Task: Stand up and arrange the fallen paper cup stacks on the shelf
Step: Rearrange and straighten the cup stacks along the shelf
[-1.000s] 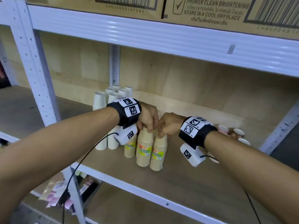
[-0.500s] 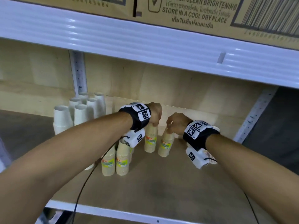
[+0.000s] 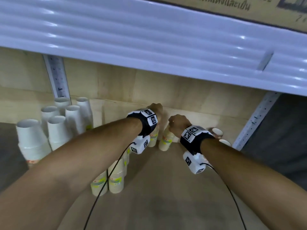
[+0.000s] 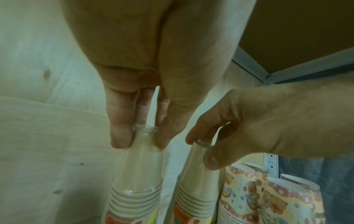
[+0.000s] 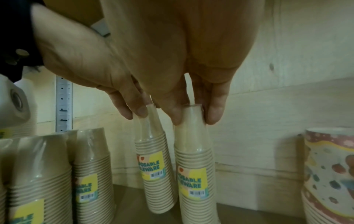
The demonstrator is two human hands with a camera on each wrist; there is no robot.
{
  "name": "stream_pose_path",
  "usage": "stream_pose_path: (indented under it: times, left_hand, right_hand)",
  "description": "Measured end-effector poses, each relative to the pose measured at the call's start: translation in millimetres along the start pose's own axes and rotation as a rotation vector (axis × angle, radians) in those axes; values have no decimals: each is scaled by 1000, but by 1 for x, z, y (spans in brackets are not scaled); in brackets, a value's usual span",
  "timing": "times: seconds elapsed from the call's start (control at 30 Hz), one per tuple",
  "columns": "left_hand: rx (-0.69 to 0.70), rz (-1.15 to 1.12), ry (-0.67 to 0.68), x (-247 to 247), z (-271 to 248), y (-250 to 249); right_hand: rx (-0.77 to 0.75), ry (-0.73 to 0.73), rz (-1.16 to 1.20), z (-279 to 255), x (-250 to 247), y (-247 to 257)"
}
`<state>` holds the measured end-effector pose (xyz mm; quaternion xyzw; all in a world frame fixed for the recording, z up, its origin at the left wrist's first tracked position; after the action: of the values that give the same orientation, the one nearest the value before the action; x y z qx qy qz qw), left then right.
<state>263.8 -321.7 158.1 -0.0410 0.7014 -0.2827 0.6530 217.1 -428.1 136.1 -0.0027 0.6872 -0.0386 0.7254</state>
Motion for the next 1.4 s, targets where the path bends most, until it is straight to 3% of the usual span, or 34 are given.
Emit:
stream_pose_path:
  times: [0.2,0.27,0.37,0.43,0.47,0.53,0.6,0.77,1.17,1.4]
  left_hand:
    - [-81,-4,-20,9,26,11]
    - [-119,6,45,28,52,25]
    - [-238,-41,147,103,176,88]
    - [-179,-70,89,130,221,113]
    - [-195,-76,111,123,203,108]
    - [-151,-68,39,67,110,65]
    - [-100,-101,-1,44,71,48]
    - [-21,-231,-37,43,56,40]
    - [23,-154,-31,20,31,24]
    - [116,-93,-3,-23,-8,8]
  right_hand:
    - [-1,-11,38,15,7,6]
    - [7,-15,65,20,9,7]
    - [16,-25,98,26,14,9]
    - [18,-30,108,30,17,10]
    - [21,-32,112,31,19,10]
    - [16,-38,109,33,20,11]
    - [9,-43,112,34,20,10]
    - [-5,-55,179,35,24,8]
    - [30,-105,233,24,11,4]
    - [-81,-140,186,12,-18,24]
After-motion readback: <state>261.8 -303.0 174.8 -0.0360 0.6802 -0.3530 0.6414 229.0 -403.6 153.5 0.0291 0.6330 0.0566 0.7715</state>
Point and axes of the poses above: each hand's wrist, its own z-axis towards the middle knuckle, its own x-axis out of the palm, y = z × x, the point moved 5 cm from there along z, towards the middle knuckle, and after that the axes turned 11 degrees about -z, right-handed, at the moved point
